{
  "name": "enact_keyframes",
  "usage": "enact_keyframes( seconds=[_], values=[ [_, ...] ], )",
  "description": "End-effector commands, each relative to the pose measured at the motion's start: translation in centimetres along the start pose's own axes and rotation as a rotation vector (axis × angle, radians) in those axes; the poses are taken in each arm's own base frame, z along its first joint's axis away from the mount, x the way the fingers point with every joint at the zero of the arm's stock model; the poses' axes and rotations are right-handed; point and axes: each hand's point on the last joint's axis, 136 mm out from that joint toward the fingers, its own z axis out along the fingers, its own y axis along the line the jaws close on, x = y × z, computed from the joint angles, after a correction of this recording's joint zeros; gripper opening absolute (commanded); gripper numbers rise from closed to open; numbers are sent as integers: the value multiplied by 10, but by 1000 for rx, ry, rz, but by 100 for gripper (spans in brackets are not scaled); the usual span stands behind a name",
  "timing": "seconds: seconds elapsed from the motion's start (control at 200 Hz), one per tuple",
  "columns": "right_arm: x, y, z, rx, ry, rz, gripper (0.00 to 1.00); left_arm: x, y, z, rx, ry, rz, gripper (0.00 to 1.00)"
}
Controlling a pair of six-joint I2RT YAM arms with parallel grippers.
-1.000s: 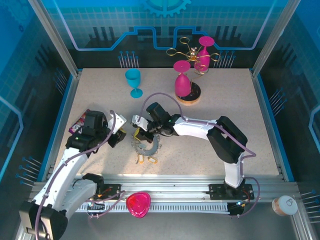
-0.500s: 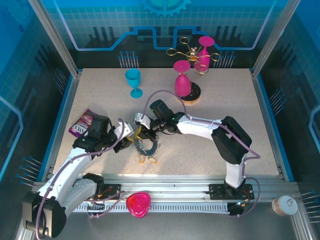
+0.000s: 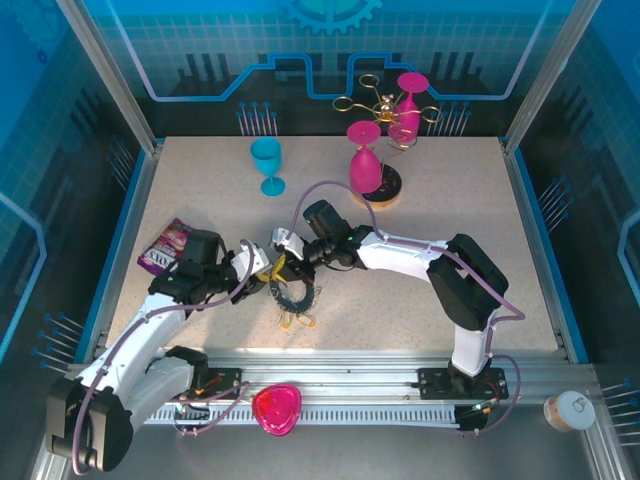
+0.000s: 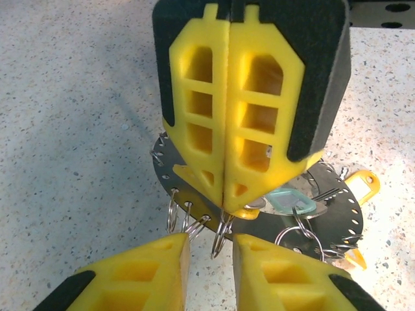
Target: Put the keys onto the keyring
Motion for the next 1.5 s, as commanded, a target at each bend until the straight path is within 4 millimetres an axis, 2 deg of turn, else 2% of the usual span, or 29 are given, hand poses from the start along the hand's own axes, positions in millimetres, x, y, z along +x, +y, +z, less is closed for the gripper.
enact_keyframes(
  seconds=[0.0, 0.23, 0.45, 0.7, 1.111, 1.286, 1.496],
  values=[
    [-19, 6, -13, -16, -56, -24, 0, -4, -11, 4, 66, -34, 40, 24],
    [-18, 6, -13, -13, -55, -24, 0, 2, -19, 5, 114, -13, 40, 27],
    [-20, 8, -15, -14, -62, -29, 0, 8, -16, 11, 114, 36, 56, 19],
    [-21, 9, -16, -16, -65, -29, 0, 5, -12, 12, 94, 24, 74, 10],
    [-23, 11, -17, -25, -71, -26, 0, -5, -7, 15, 85, -23, 70, 16],
    [-25, 11, -18, -23, -75, -27, 0, 1, -10, 19, 109, 6, 72, 11],
    [-26, 12, -20, -19, -75, -30, 0, 2, -9, 20, 102, 21, 97, 0]
  ],
)
